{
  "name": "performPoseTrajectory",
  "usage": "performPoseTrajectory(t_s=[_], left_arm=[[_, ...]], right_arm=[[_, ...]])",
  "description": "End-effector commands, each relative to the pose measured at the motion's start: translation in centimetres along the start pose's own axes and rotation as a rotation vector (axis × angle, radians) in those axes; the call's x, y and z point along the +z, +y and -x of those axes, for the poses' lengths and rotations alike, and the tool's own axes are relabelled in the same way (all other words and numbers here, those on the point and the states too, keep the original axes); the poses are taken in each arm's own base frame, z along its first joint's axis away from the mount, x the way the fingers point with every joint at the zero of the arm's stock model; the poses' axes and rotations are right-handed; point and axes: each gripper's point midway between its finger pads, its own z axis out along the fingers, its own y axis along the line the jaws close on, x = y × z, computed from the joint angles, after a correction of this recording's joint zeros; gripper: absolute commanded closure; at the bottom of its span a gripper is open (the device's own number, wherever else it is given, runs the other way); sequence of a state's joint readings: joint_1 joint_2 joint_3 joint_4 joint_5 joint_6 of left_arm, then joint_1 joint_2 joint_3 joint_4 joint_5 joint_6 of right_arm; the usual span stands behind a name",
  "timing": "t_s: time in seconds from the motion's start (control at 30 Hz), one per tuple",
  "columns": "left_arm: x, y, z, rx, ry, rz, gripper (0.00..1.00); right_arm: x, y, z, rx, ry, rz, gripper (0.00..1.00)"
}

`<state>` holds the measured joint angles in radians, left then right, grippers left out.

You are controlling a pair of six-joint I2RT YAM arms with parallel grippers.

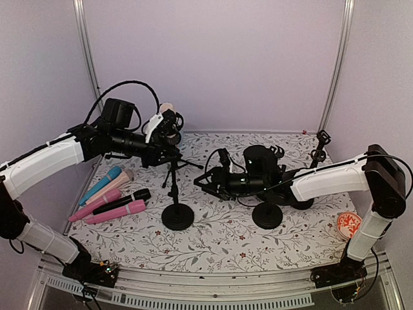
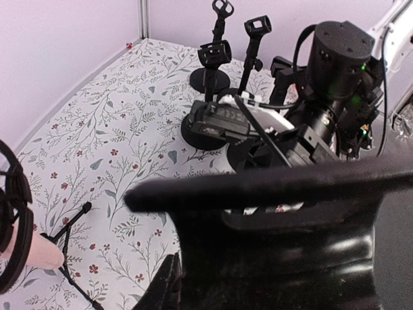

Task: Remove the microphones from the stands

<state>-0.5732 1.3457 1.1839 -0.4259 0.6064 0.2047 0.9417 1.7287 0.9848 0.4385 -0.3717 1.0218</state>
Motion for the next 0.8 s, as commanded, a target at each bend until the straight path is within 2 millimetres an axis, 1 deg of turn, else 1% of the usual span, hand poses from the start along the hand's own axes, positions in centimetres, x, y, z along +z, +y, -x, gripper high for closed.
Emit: performPoseTrajectory(t_s=[0.0, 0.1, 0.17, 0.23, 0.3, 0.4, 0.5, 0.57, 0.63, 0.7, 0.77], left_arm=[[0.3, 0.4, 6.3, 0.017, -0.157, 0.057, 0.87], [1.0, 0.8, 7.7, 0.02, -0.176, 0.084, 0.87], [1.4, 0.8, 8.5, 0.025, -0.187, 0.082, 0.86], [2.2, 0.4, 9.0, 0.029, -0.185, 0.061, 0.84], [2.7, 0.1, 9.0, 0.04, -0.179, 0.058, 0.82], [3.7, -0.3, 7.8, 0.05, -0.148, 0.065, 0.78], [4.5, -0.2, 6.7, 0.046, -0.119, 0.082, 0.59], [4.8, -0.3, 6.4, 0.05, -0.112, 0.084, 0.5], [4.9, -0.4, 6.4, 0.058, -0.112, 0.087, 0.45], [4.8, -0.3, 6.5, 0.068, -0.113, 0.092, 0.41], [4.7, -0.4, 6.6, 0.079, -0.111, 0.09, 0.4]], right_arm=[[-1.0, 0.3, 0.3, -0.011, -0.025, -0.008, 0.45], [-1.1, 0.6, 0.4, -0.011, -0.028, -0.001, 0.45], [-1.3, 0.9, 0.5, -0.014, -0.032, 0.003, 0.45], [-1.2, 1.0, 0.5, -0.017, -0.03, 0.005, 0.45], [-1.1, 0.8, 0.4, -0.017, -0.024, 0.006, 0.45], [-0.6, 0.6, 0.0, -0.002, -0.006, 0.021, 0.45], [-0.1, 0.0, -0.2, 0.027, -0.001, 0.027, 0.45], [0.3, -0.3, -0.3, 0.05, -0.003, 0.03, 0.44], [0.8, -0.9, -0.5, 0.07, -0.002, 0.029, 0.44], [1.3, -1.1, -0.6, 0.089, 0.002, 0.038, 0.44], [1.8, -1.3, -1.0, 0.108, 0.014, 0.047, 0.44]])
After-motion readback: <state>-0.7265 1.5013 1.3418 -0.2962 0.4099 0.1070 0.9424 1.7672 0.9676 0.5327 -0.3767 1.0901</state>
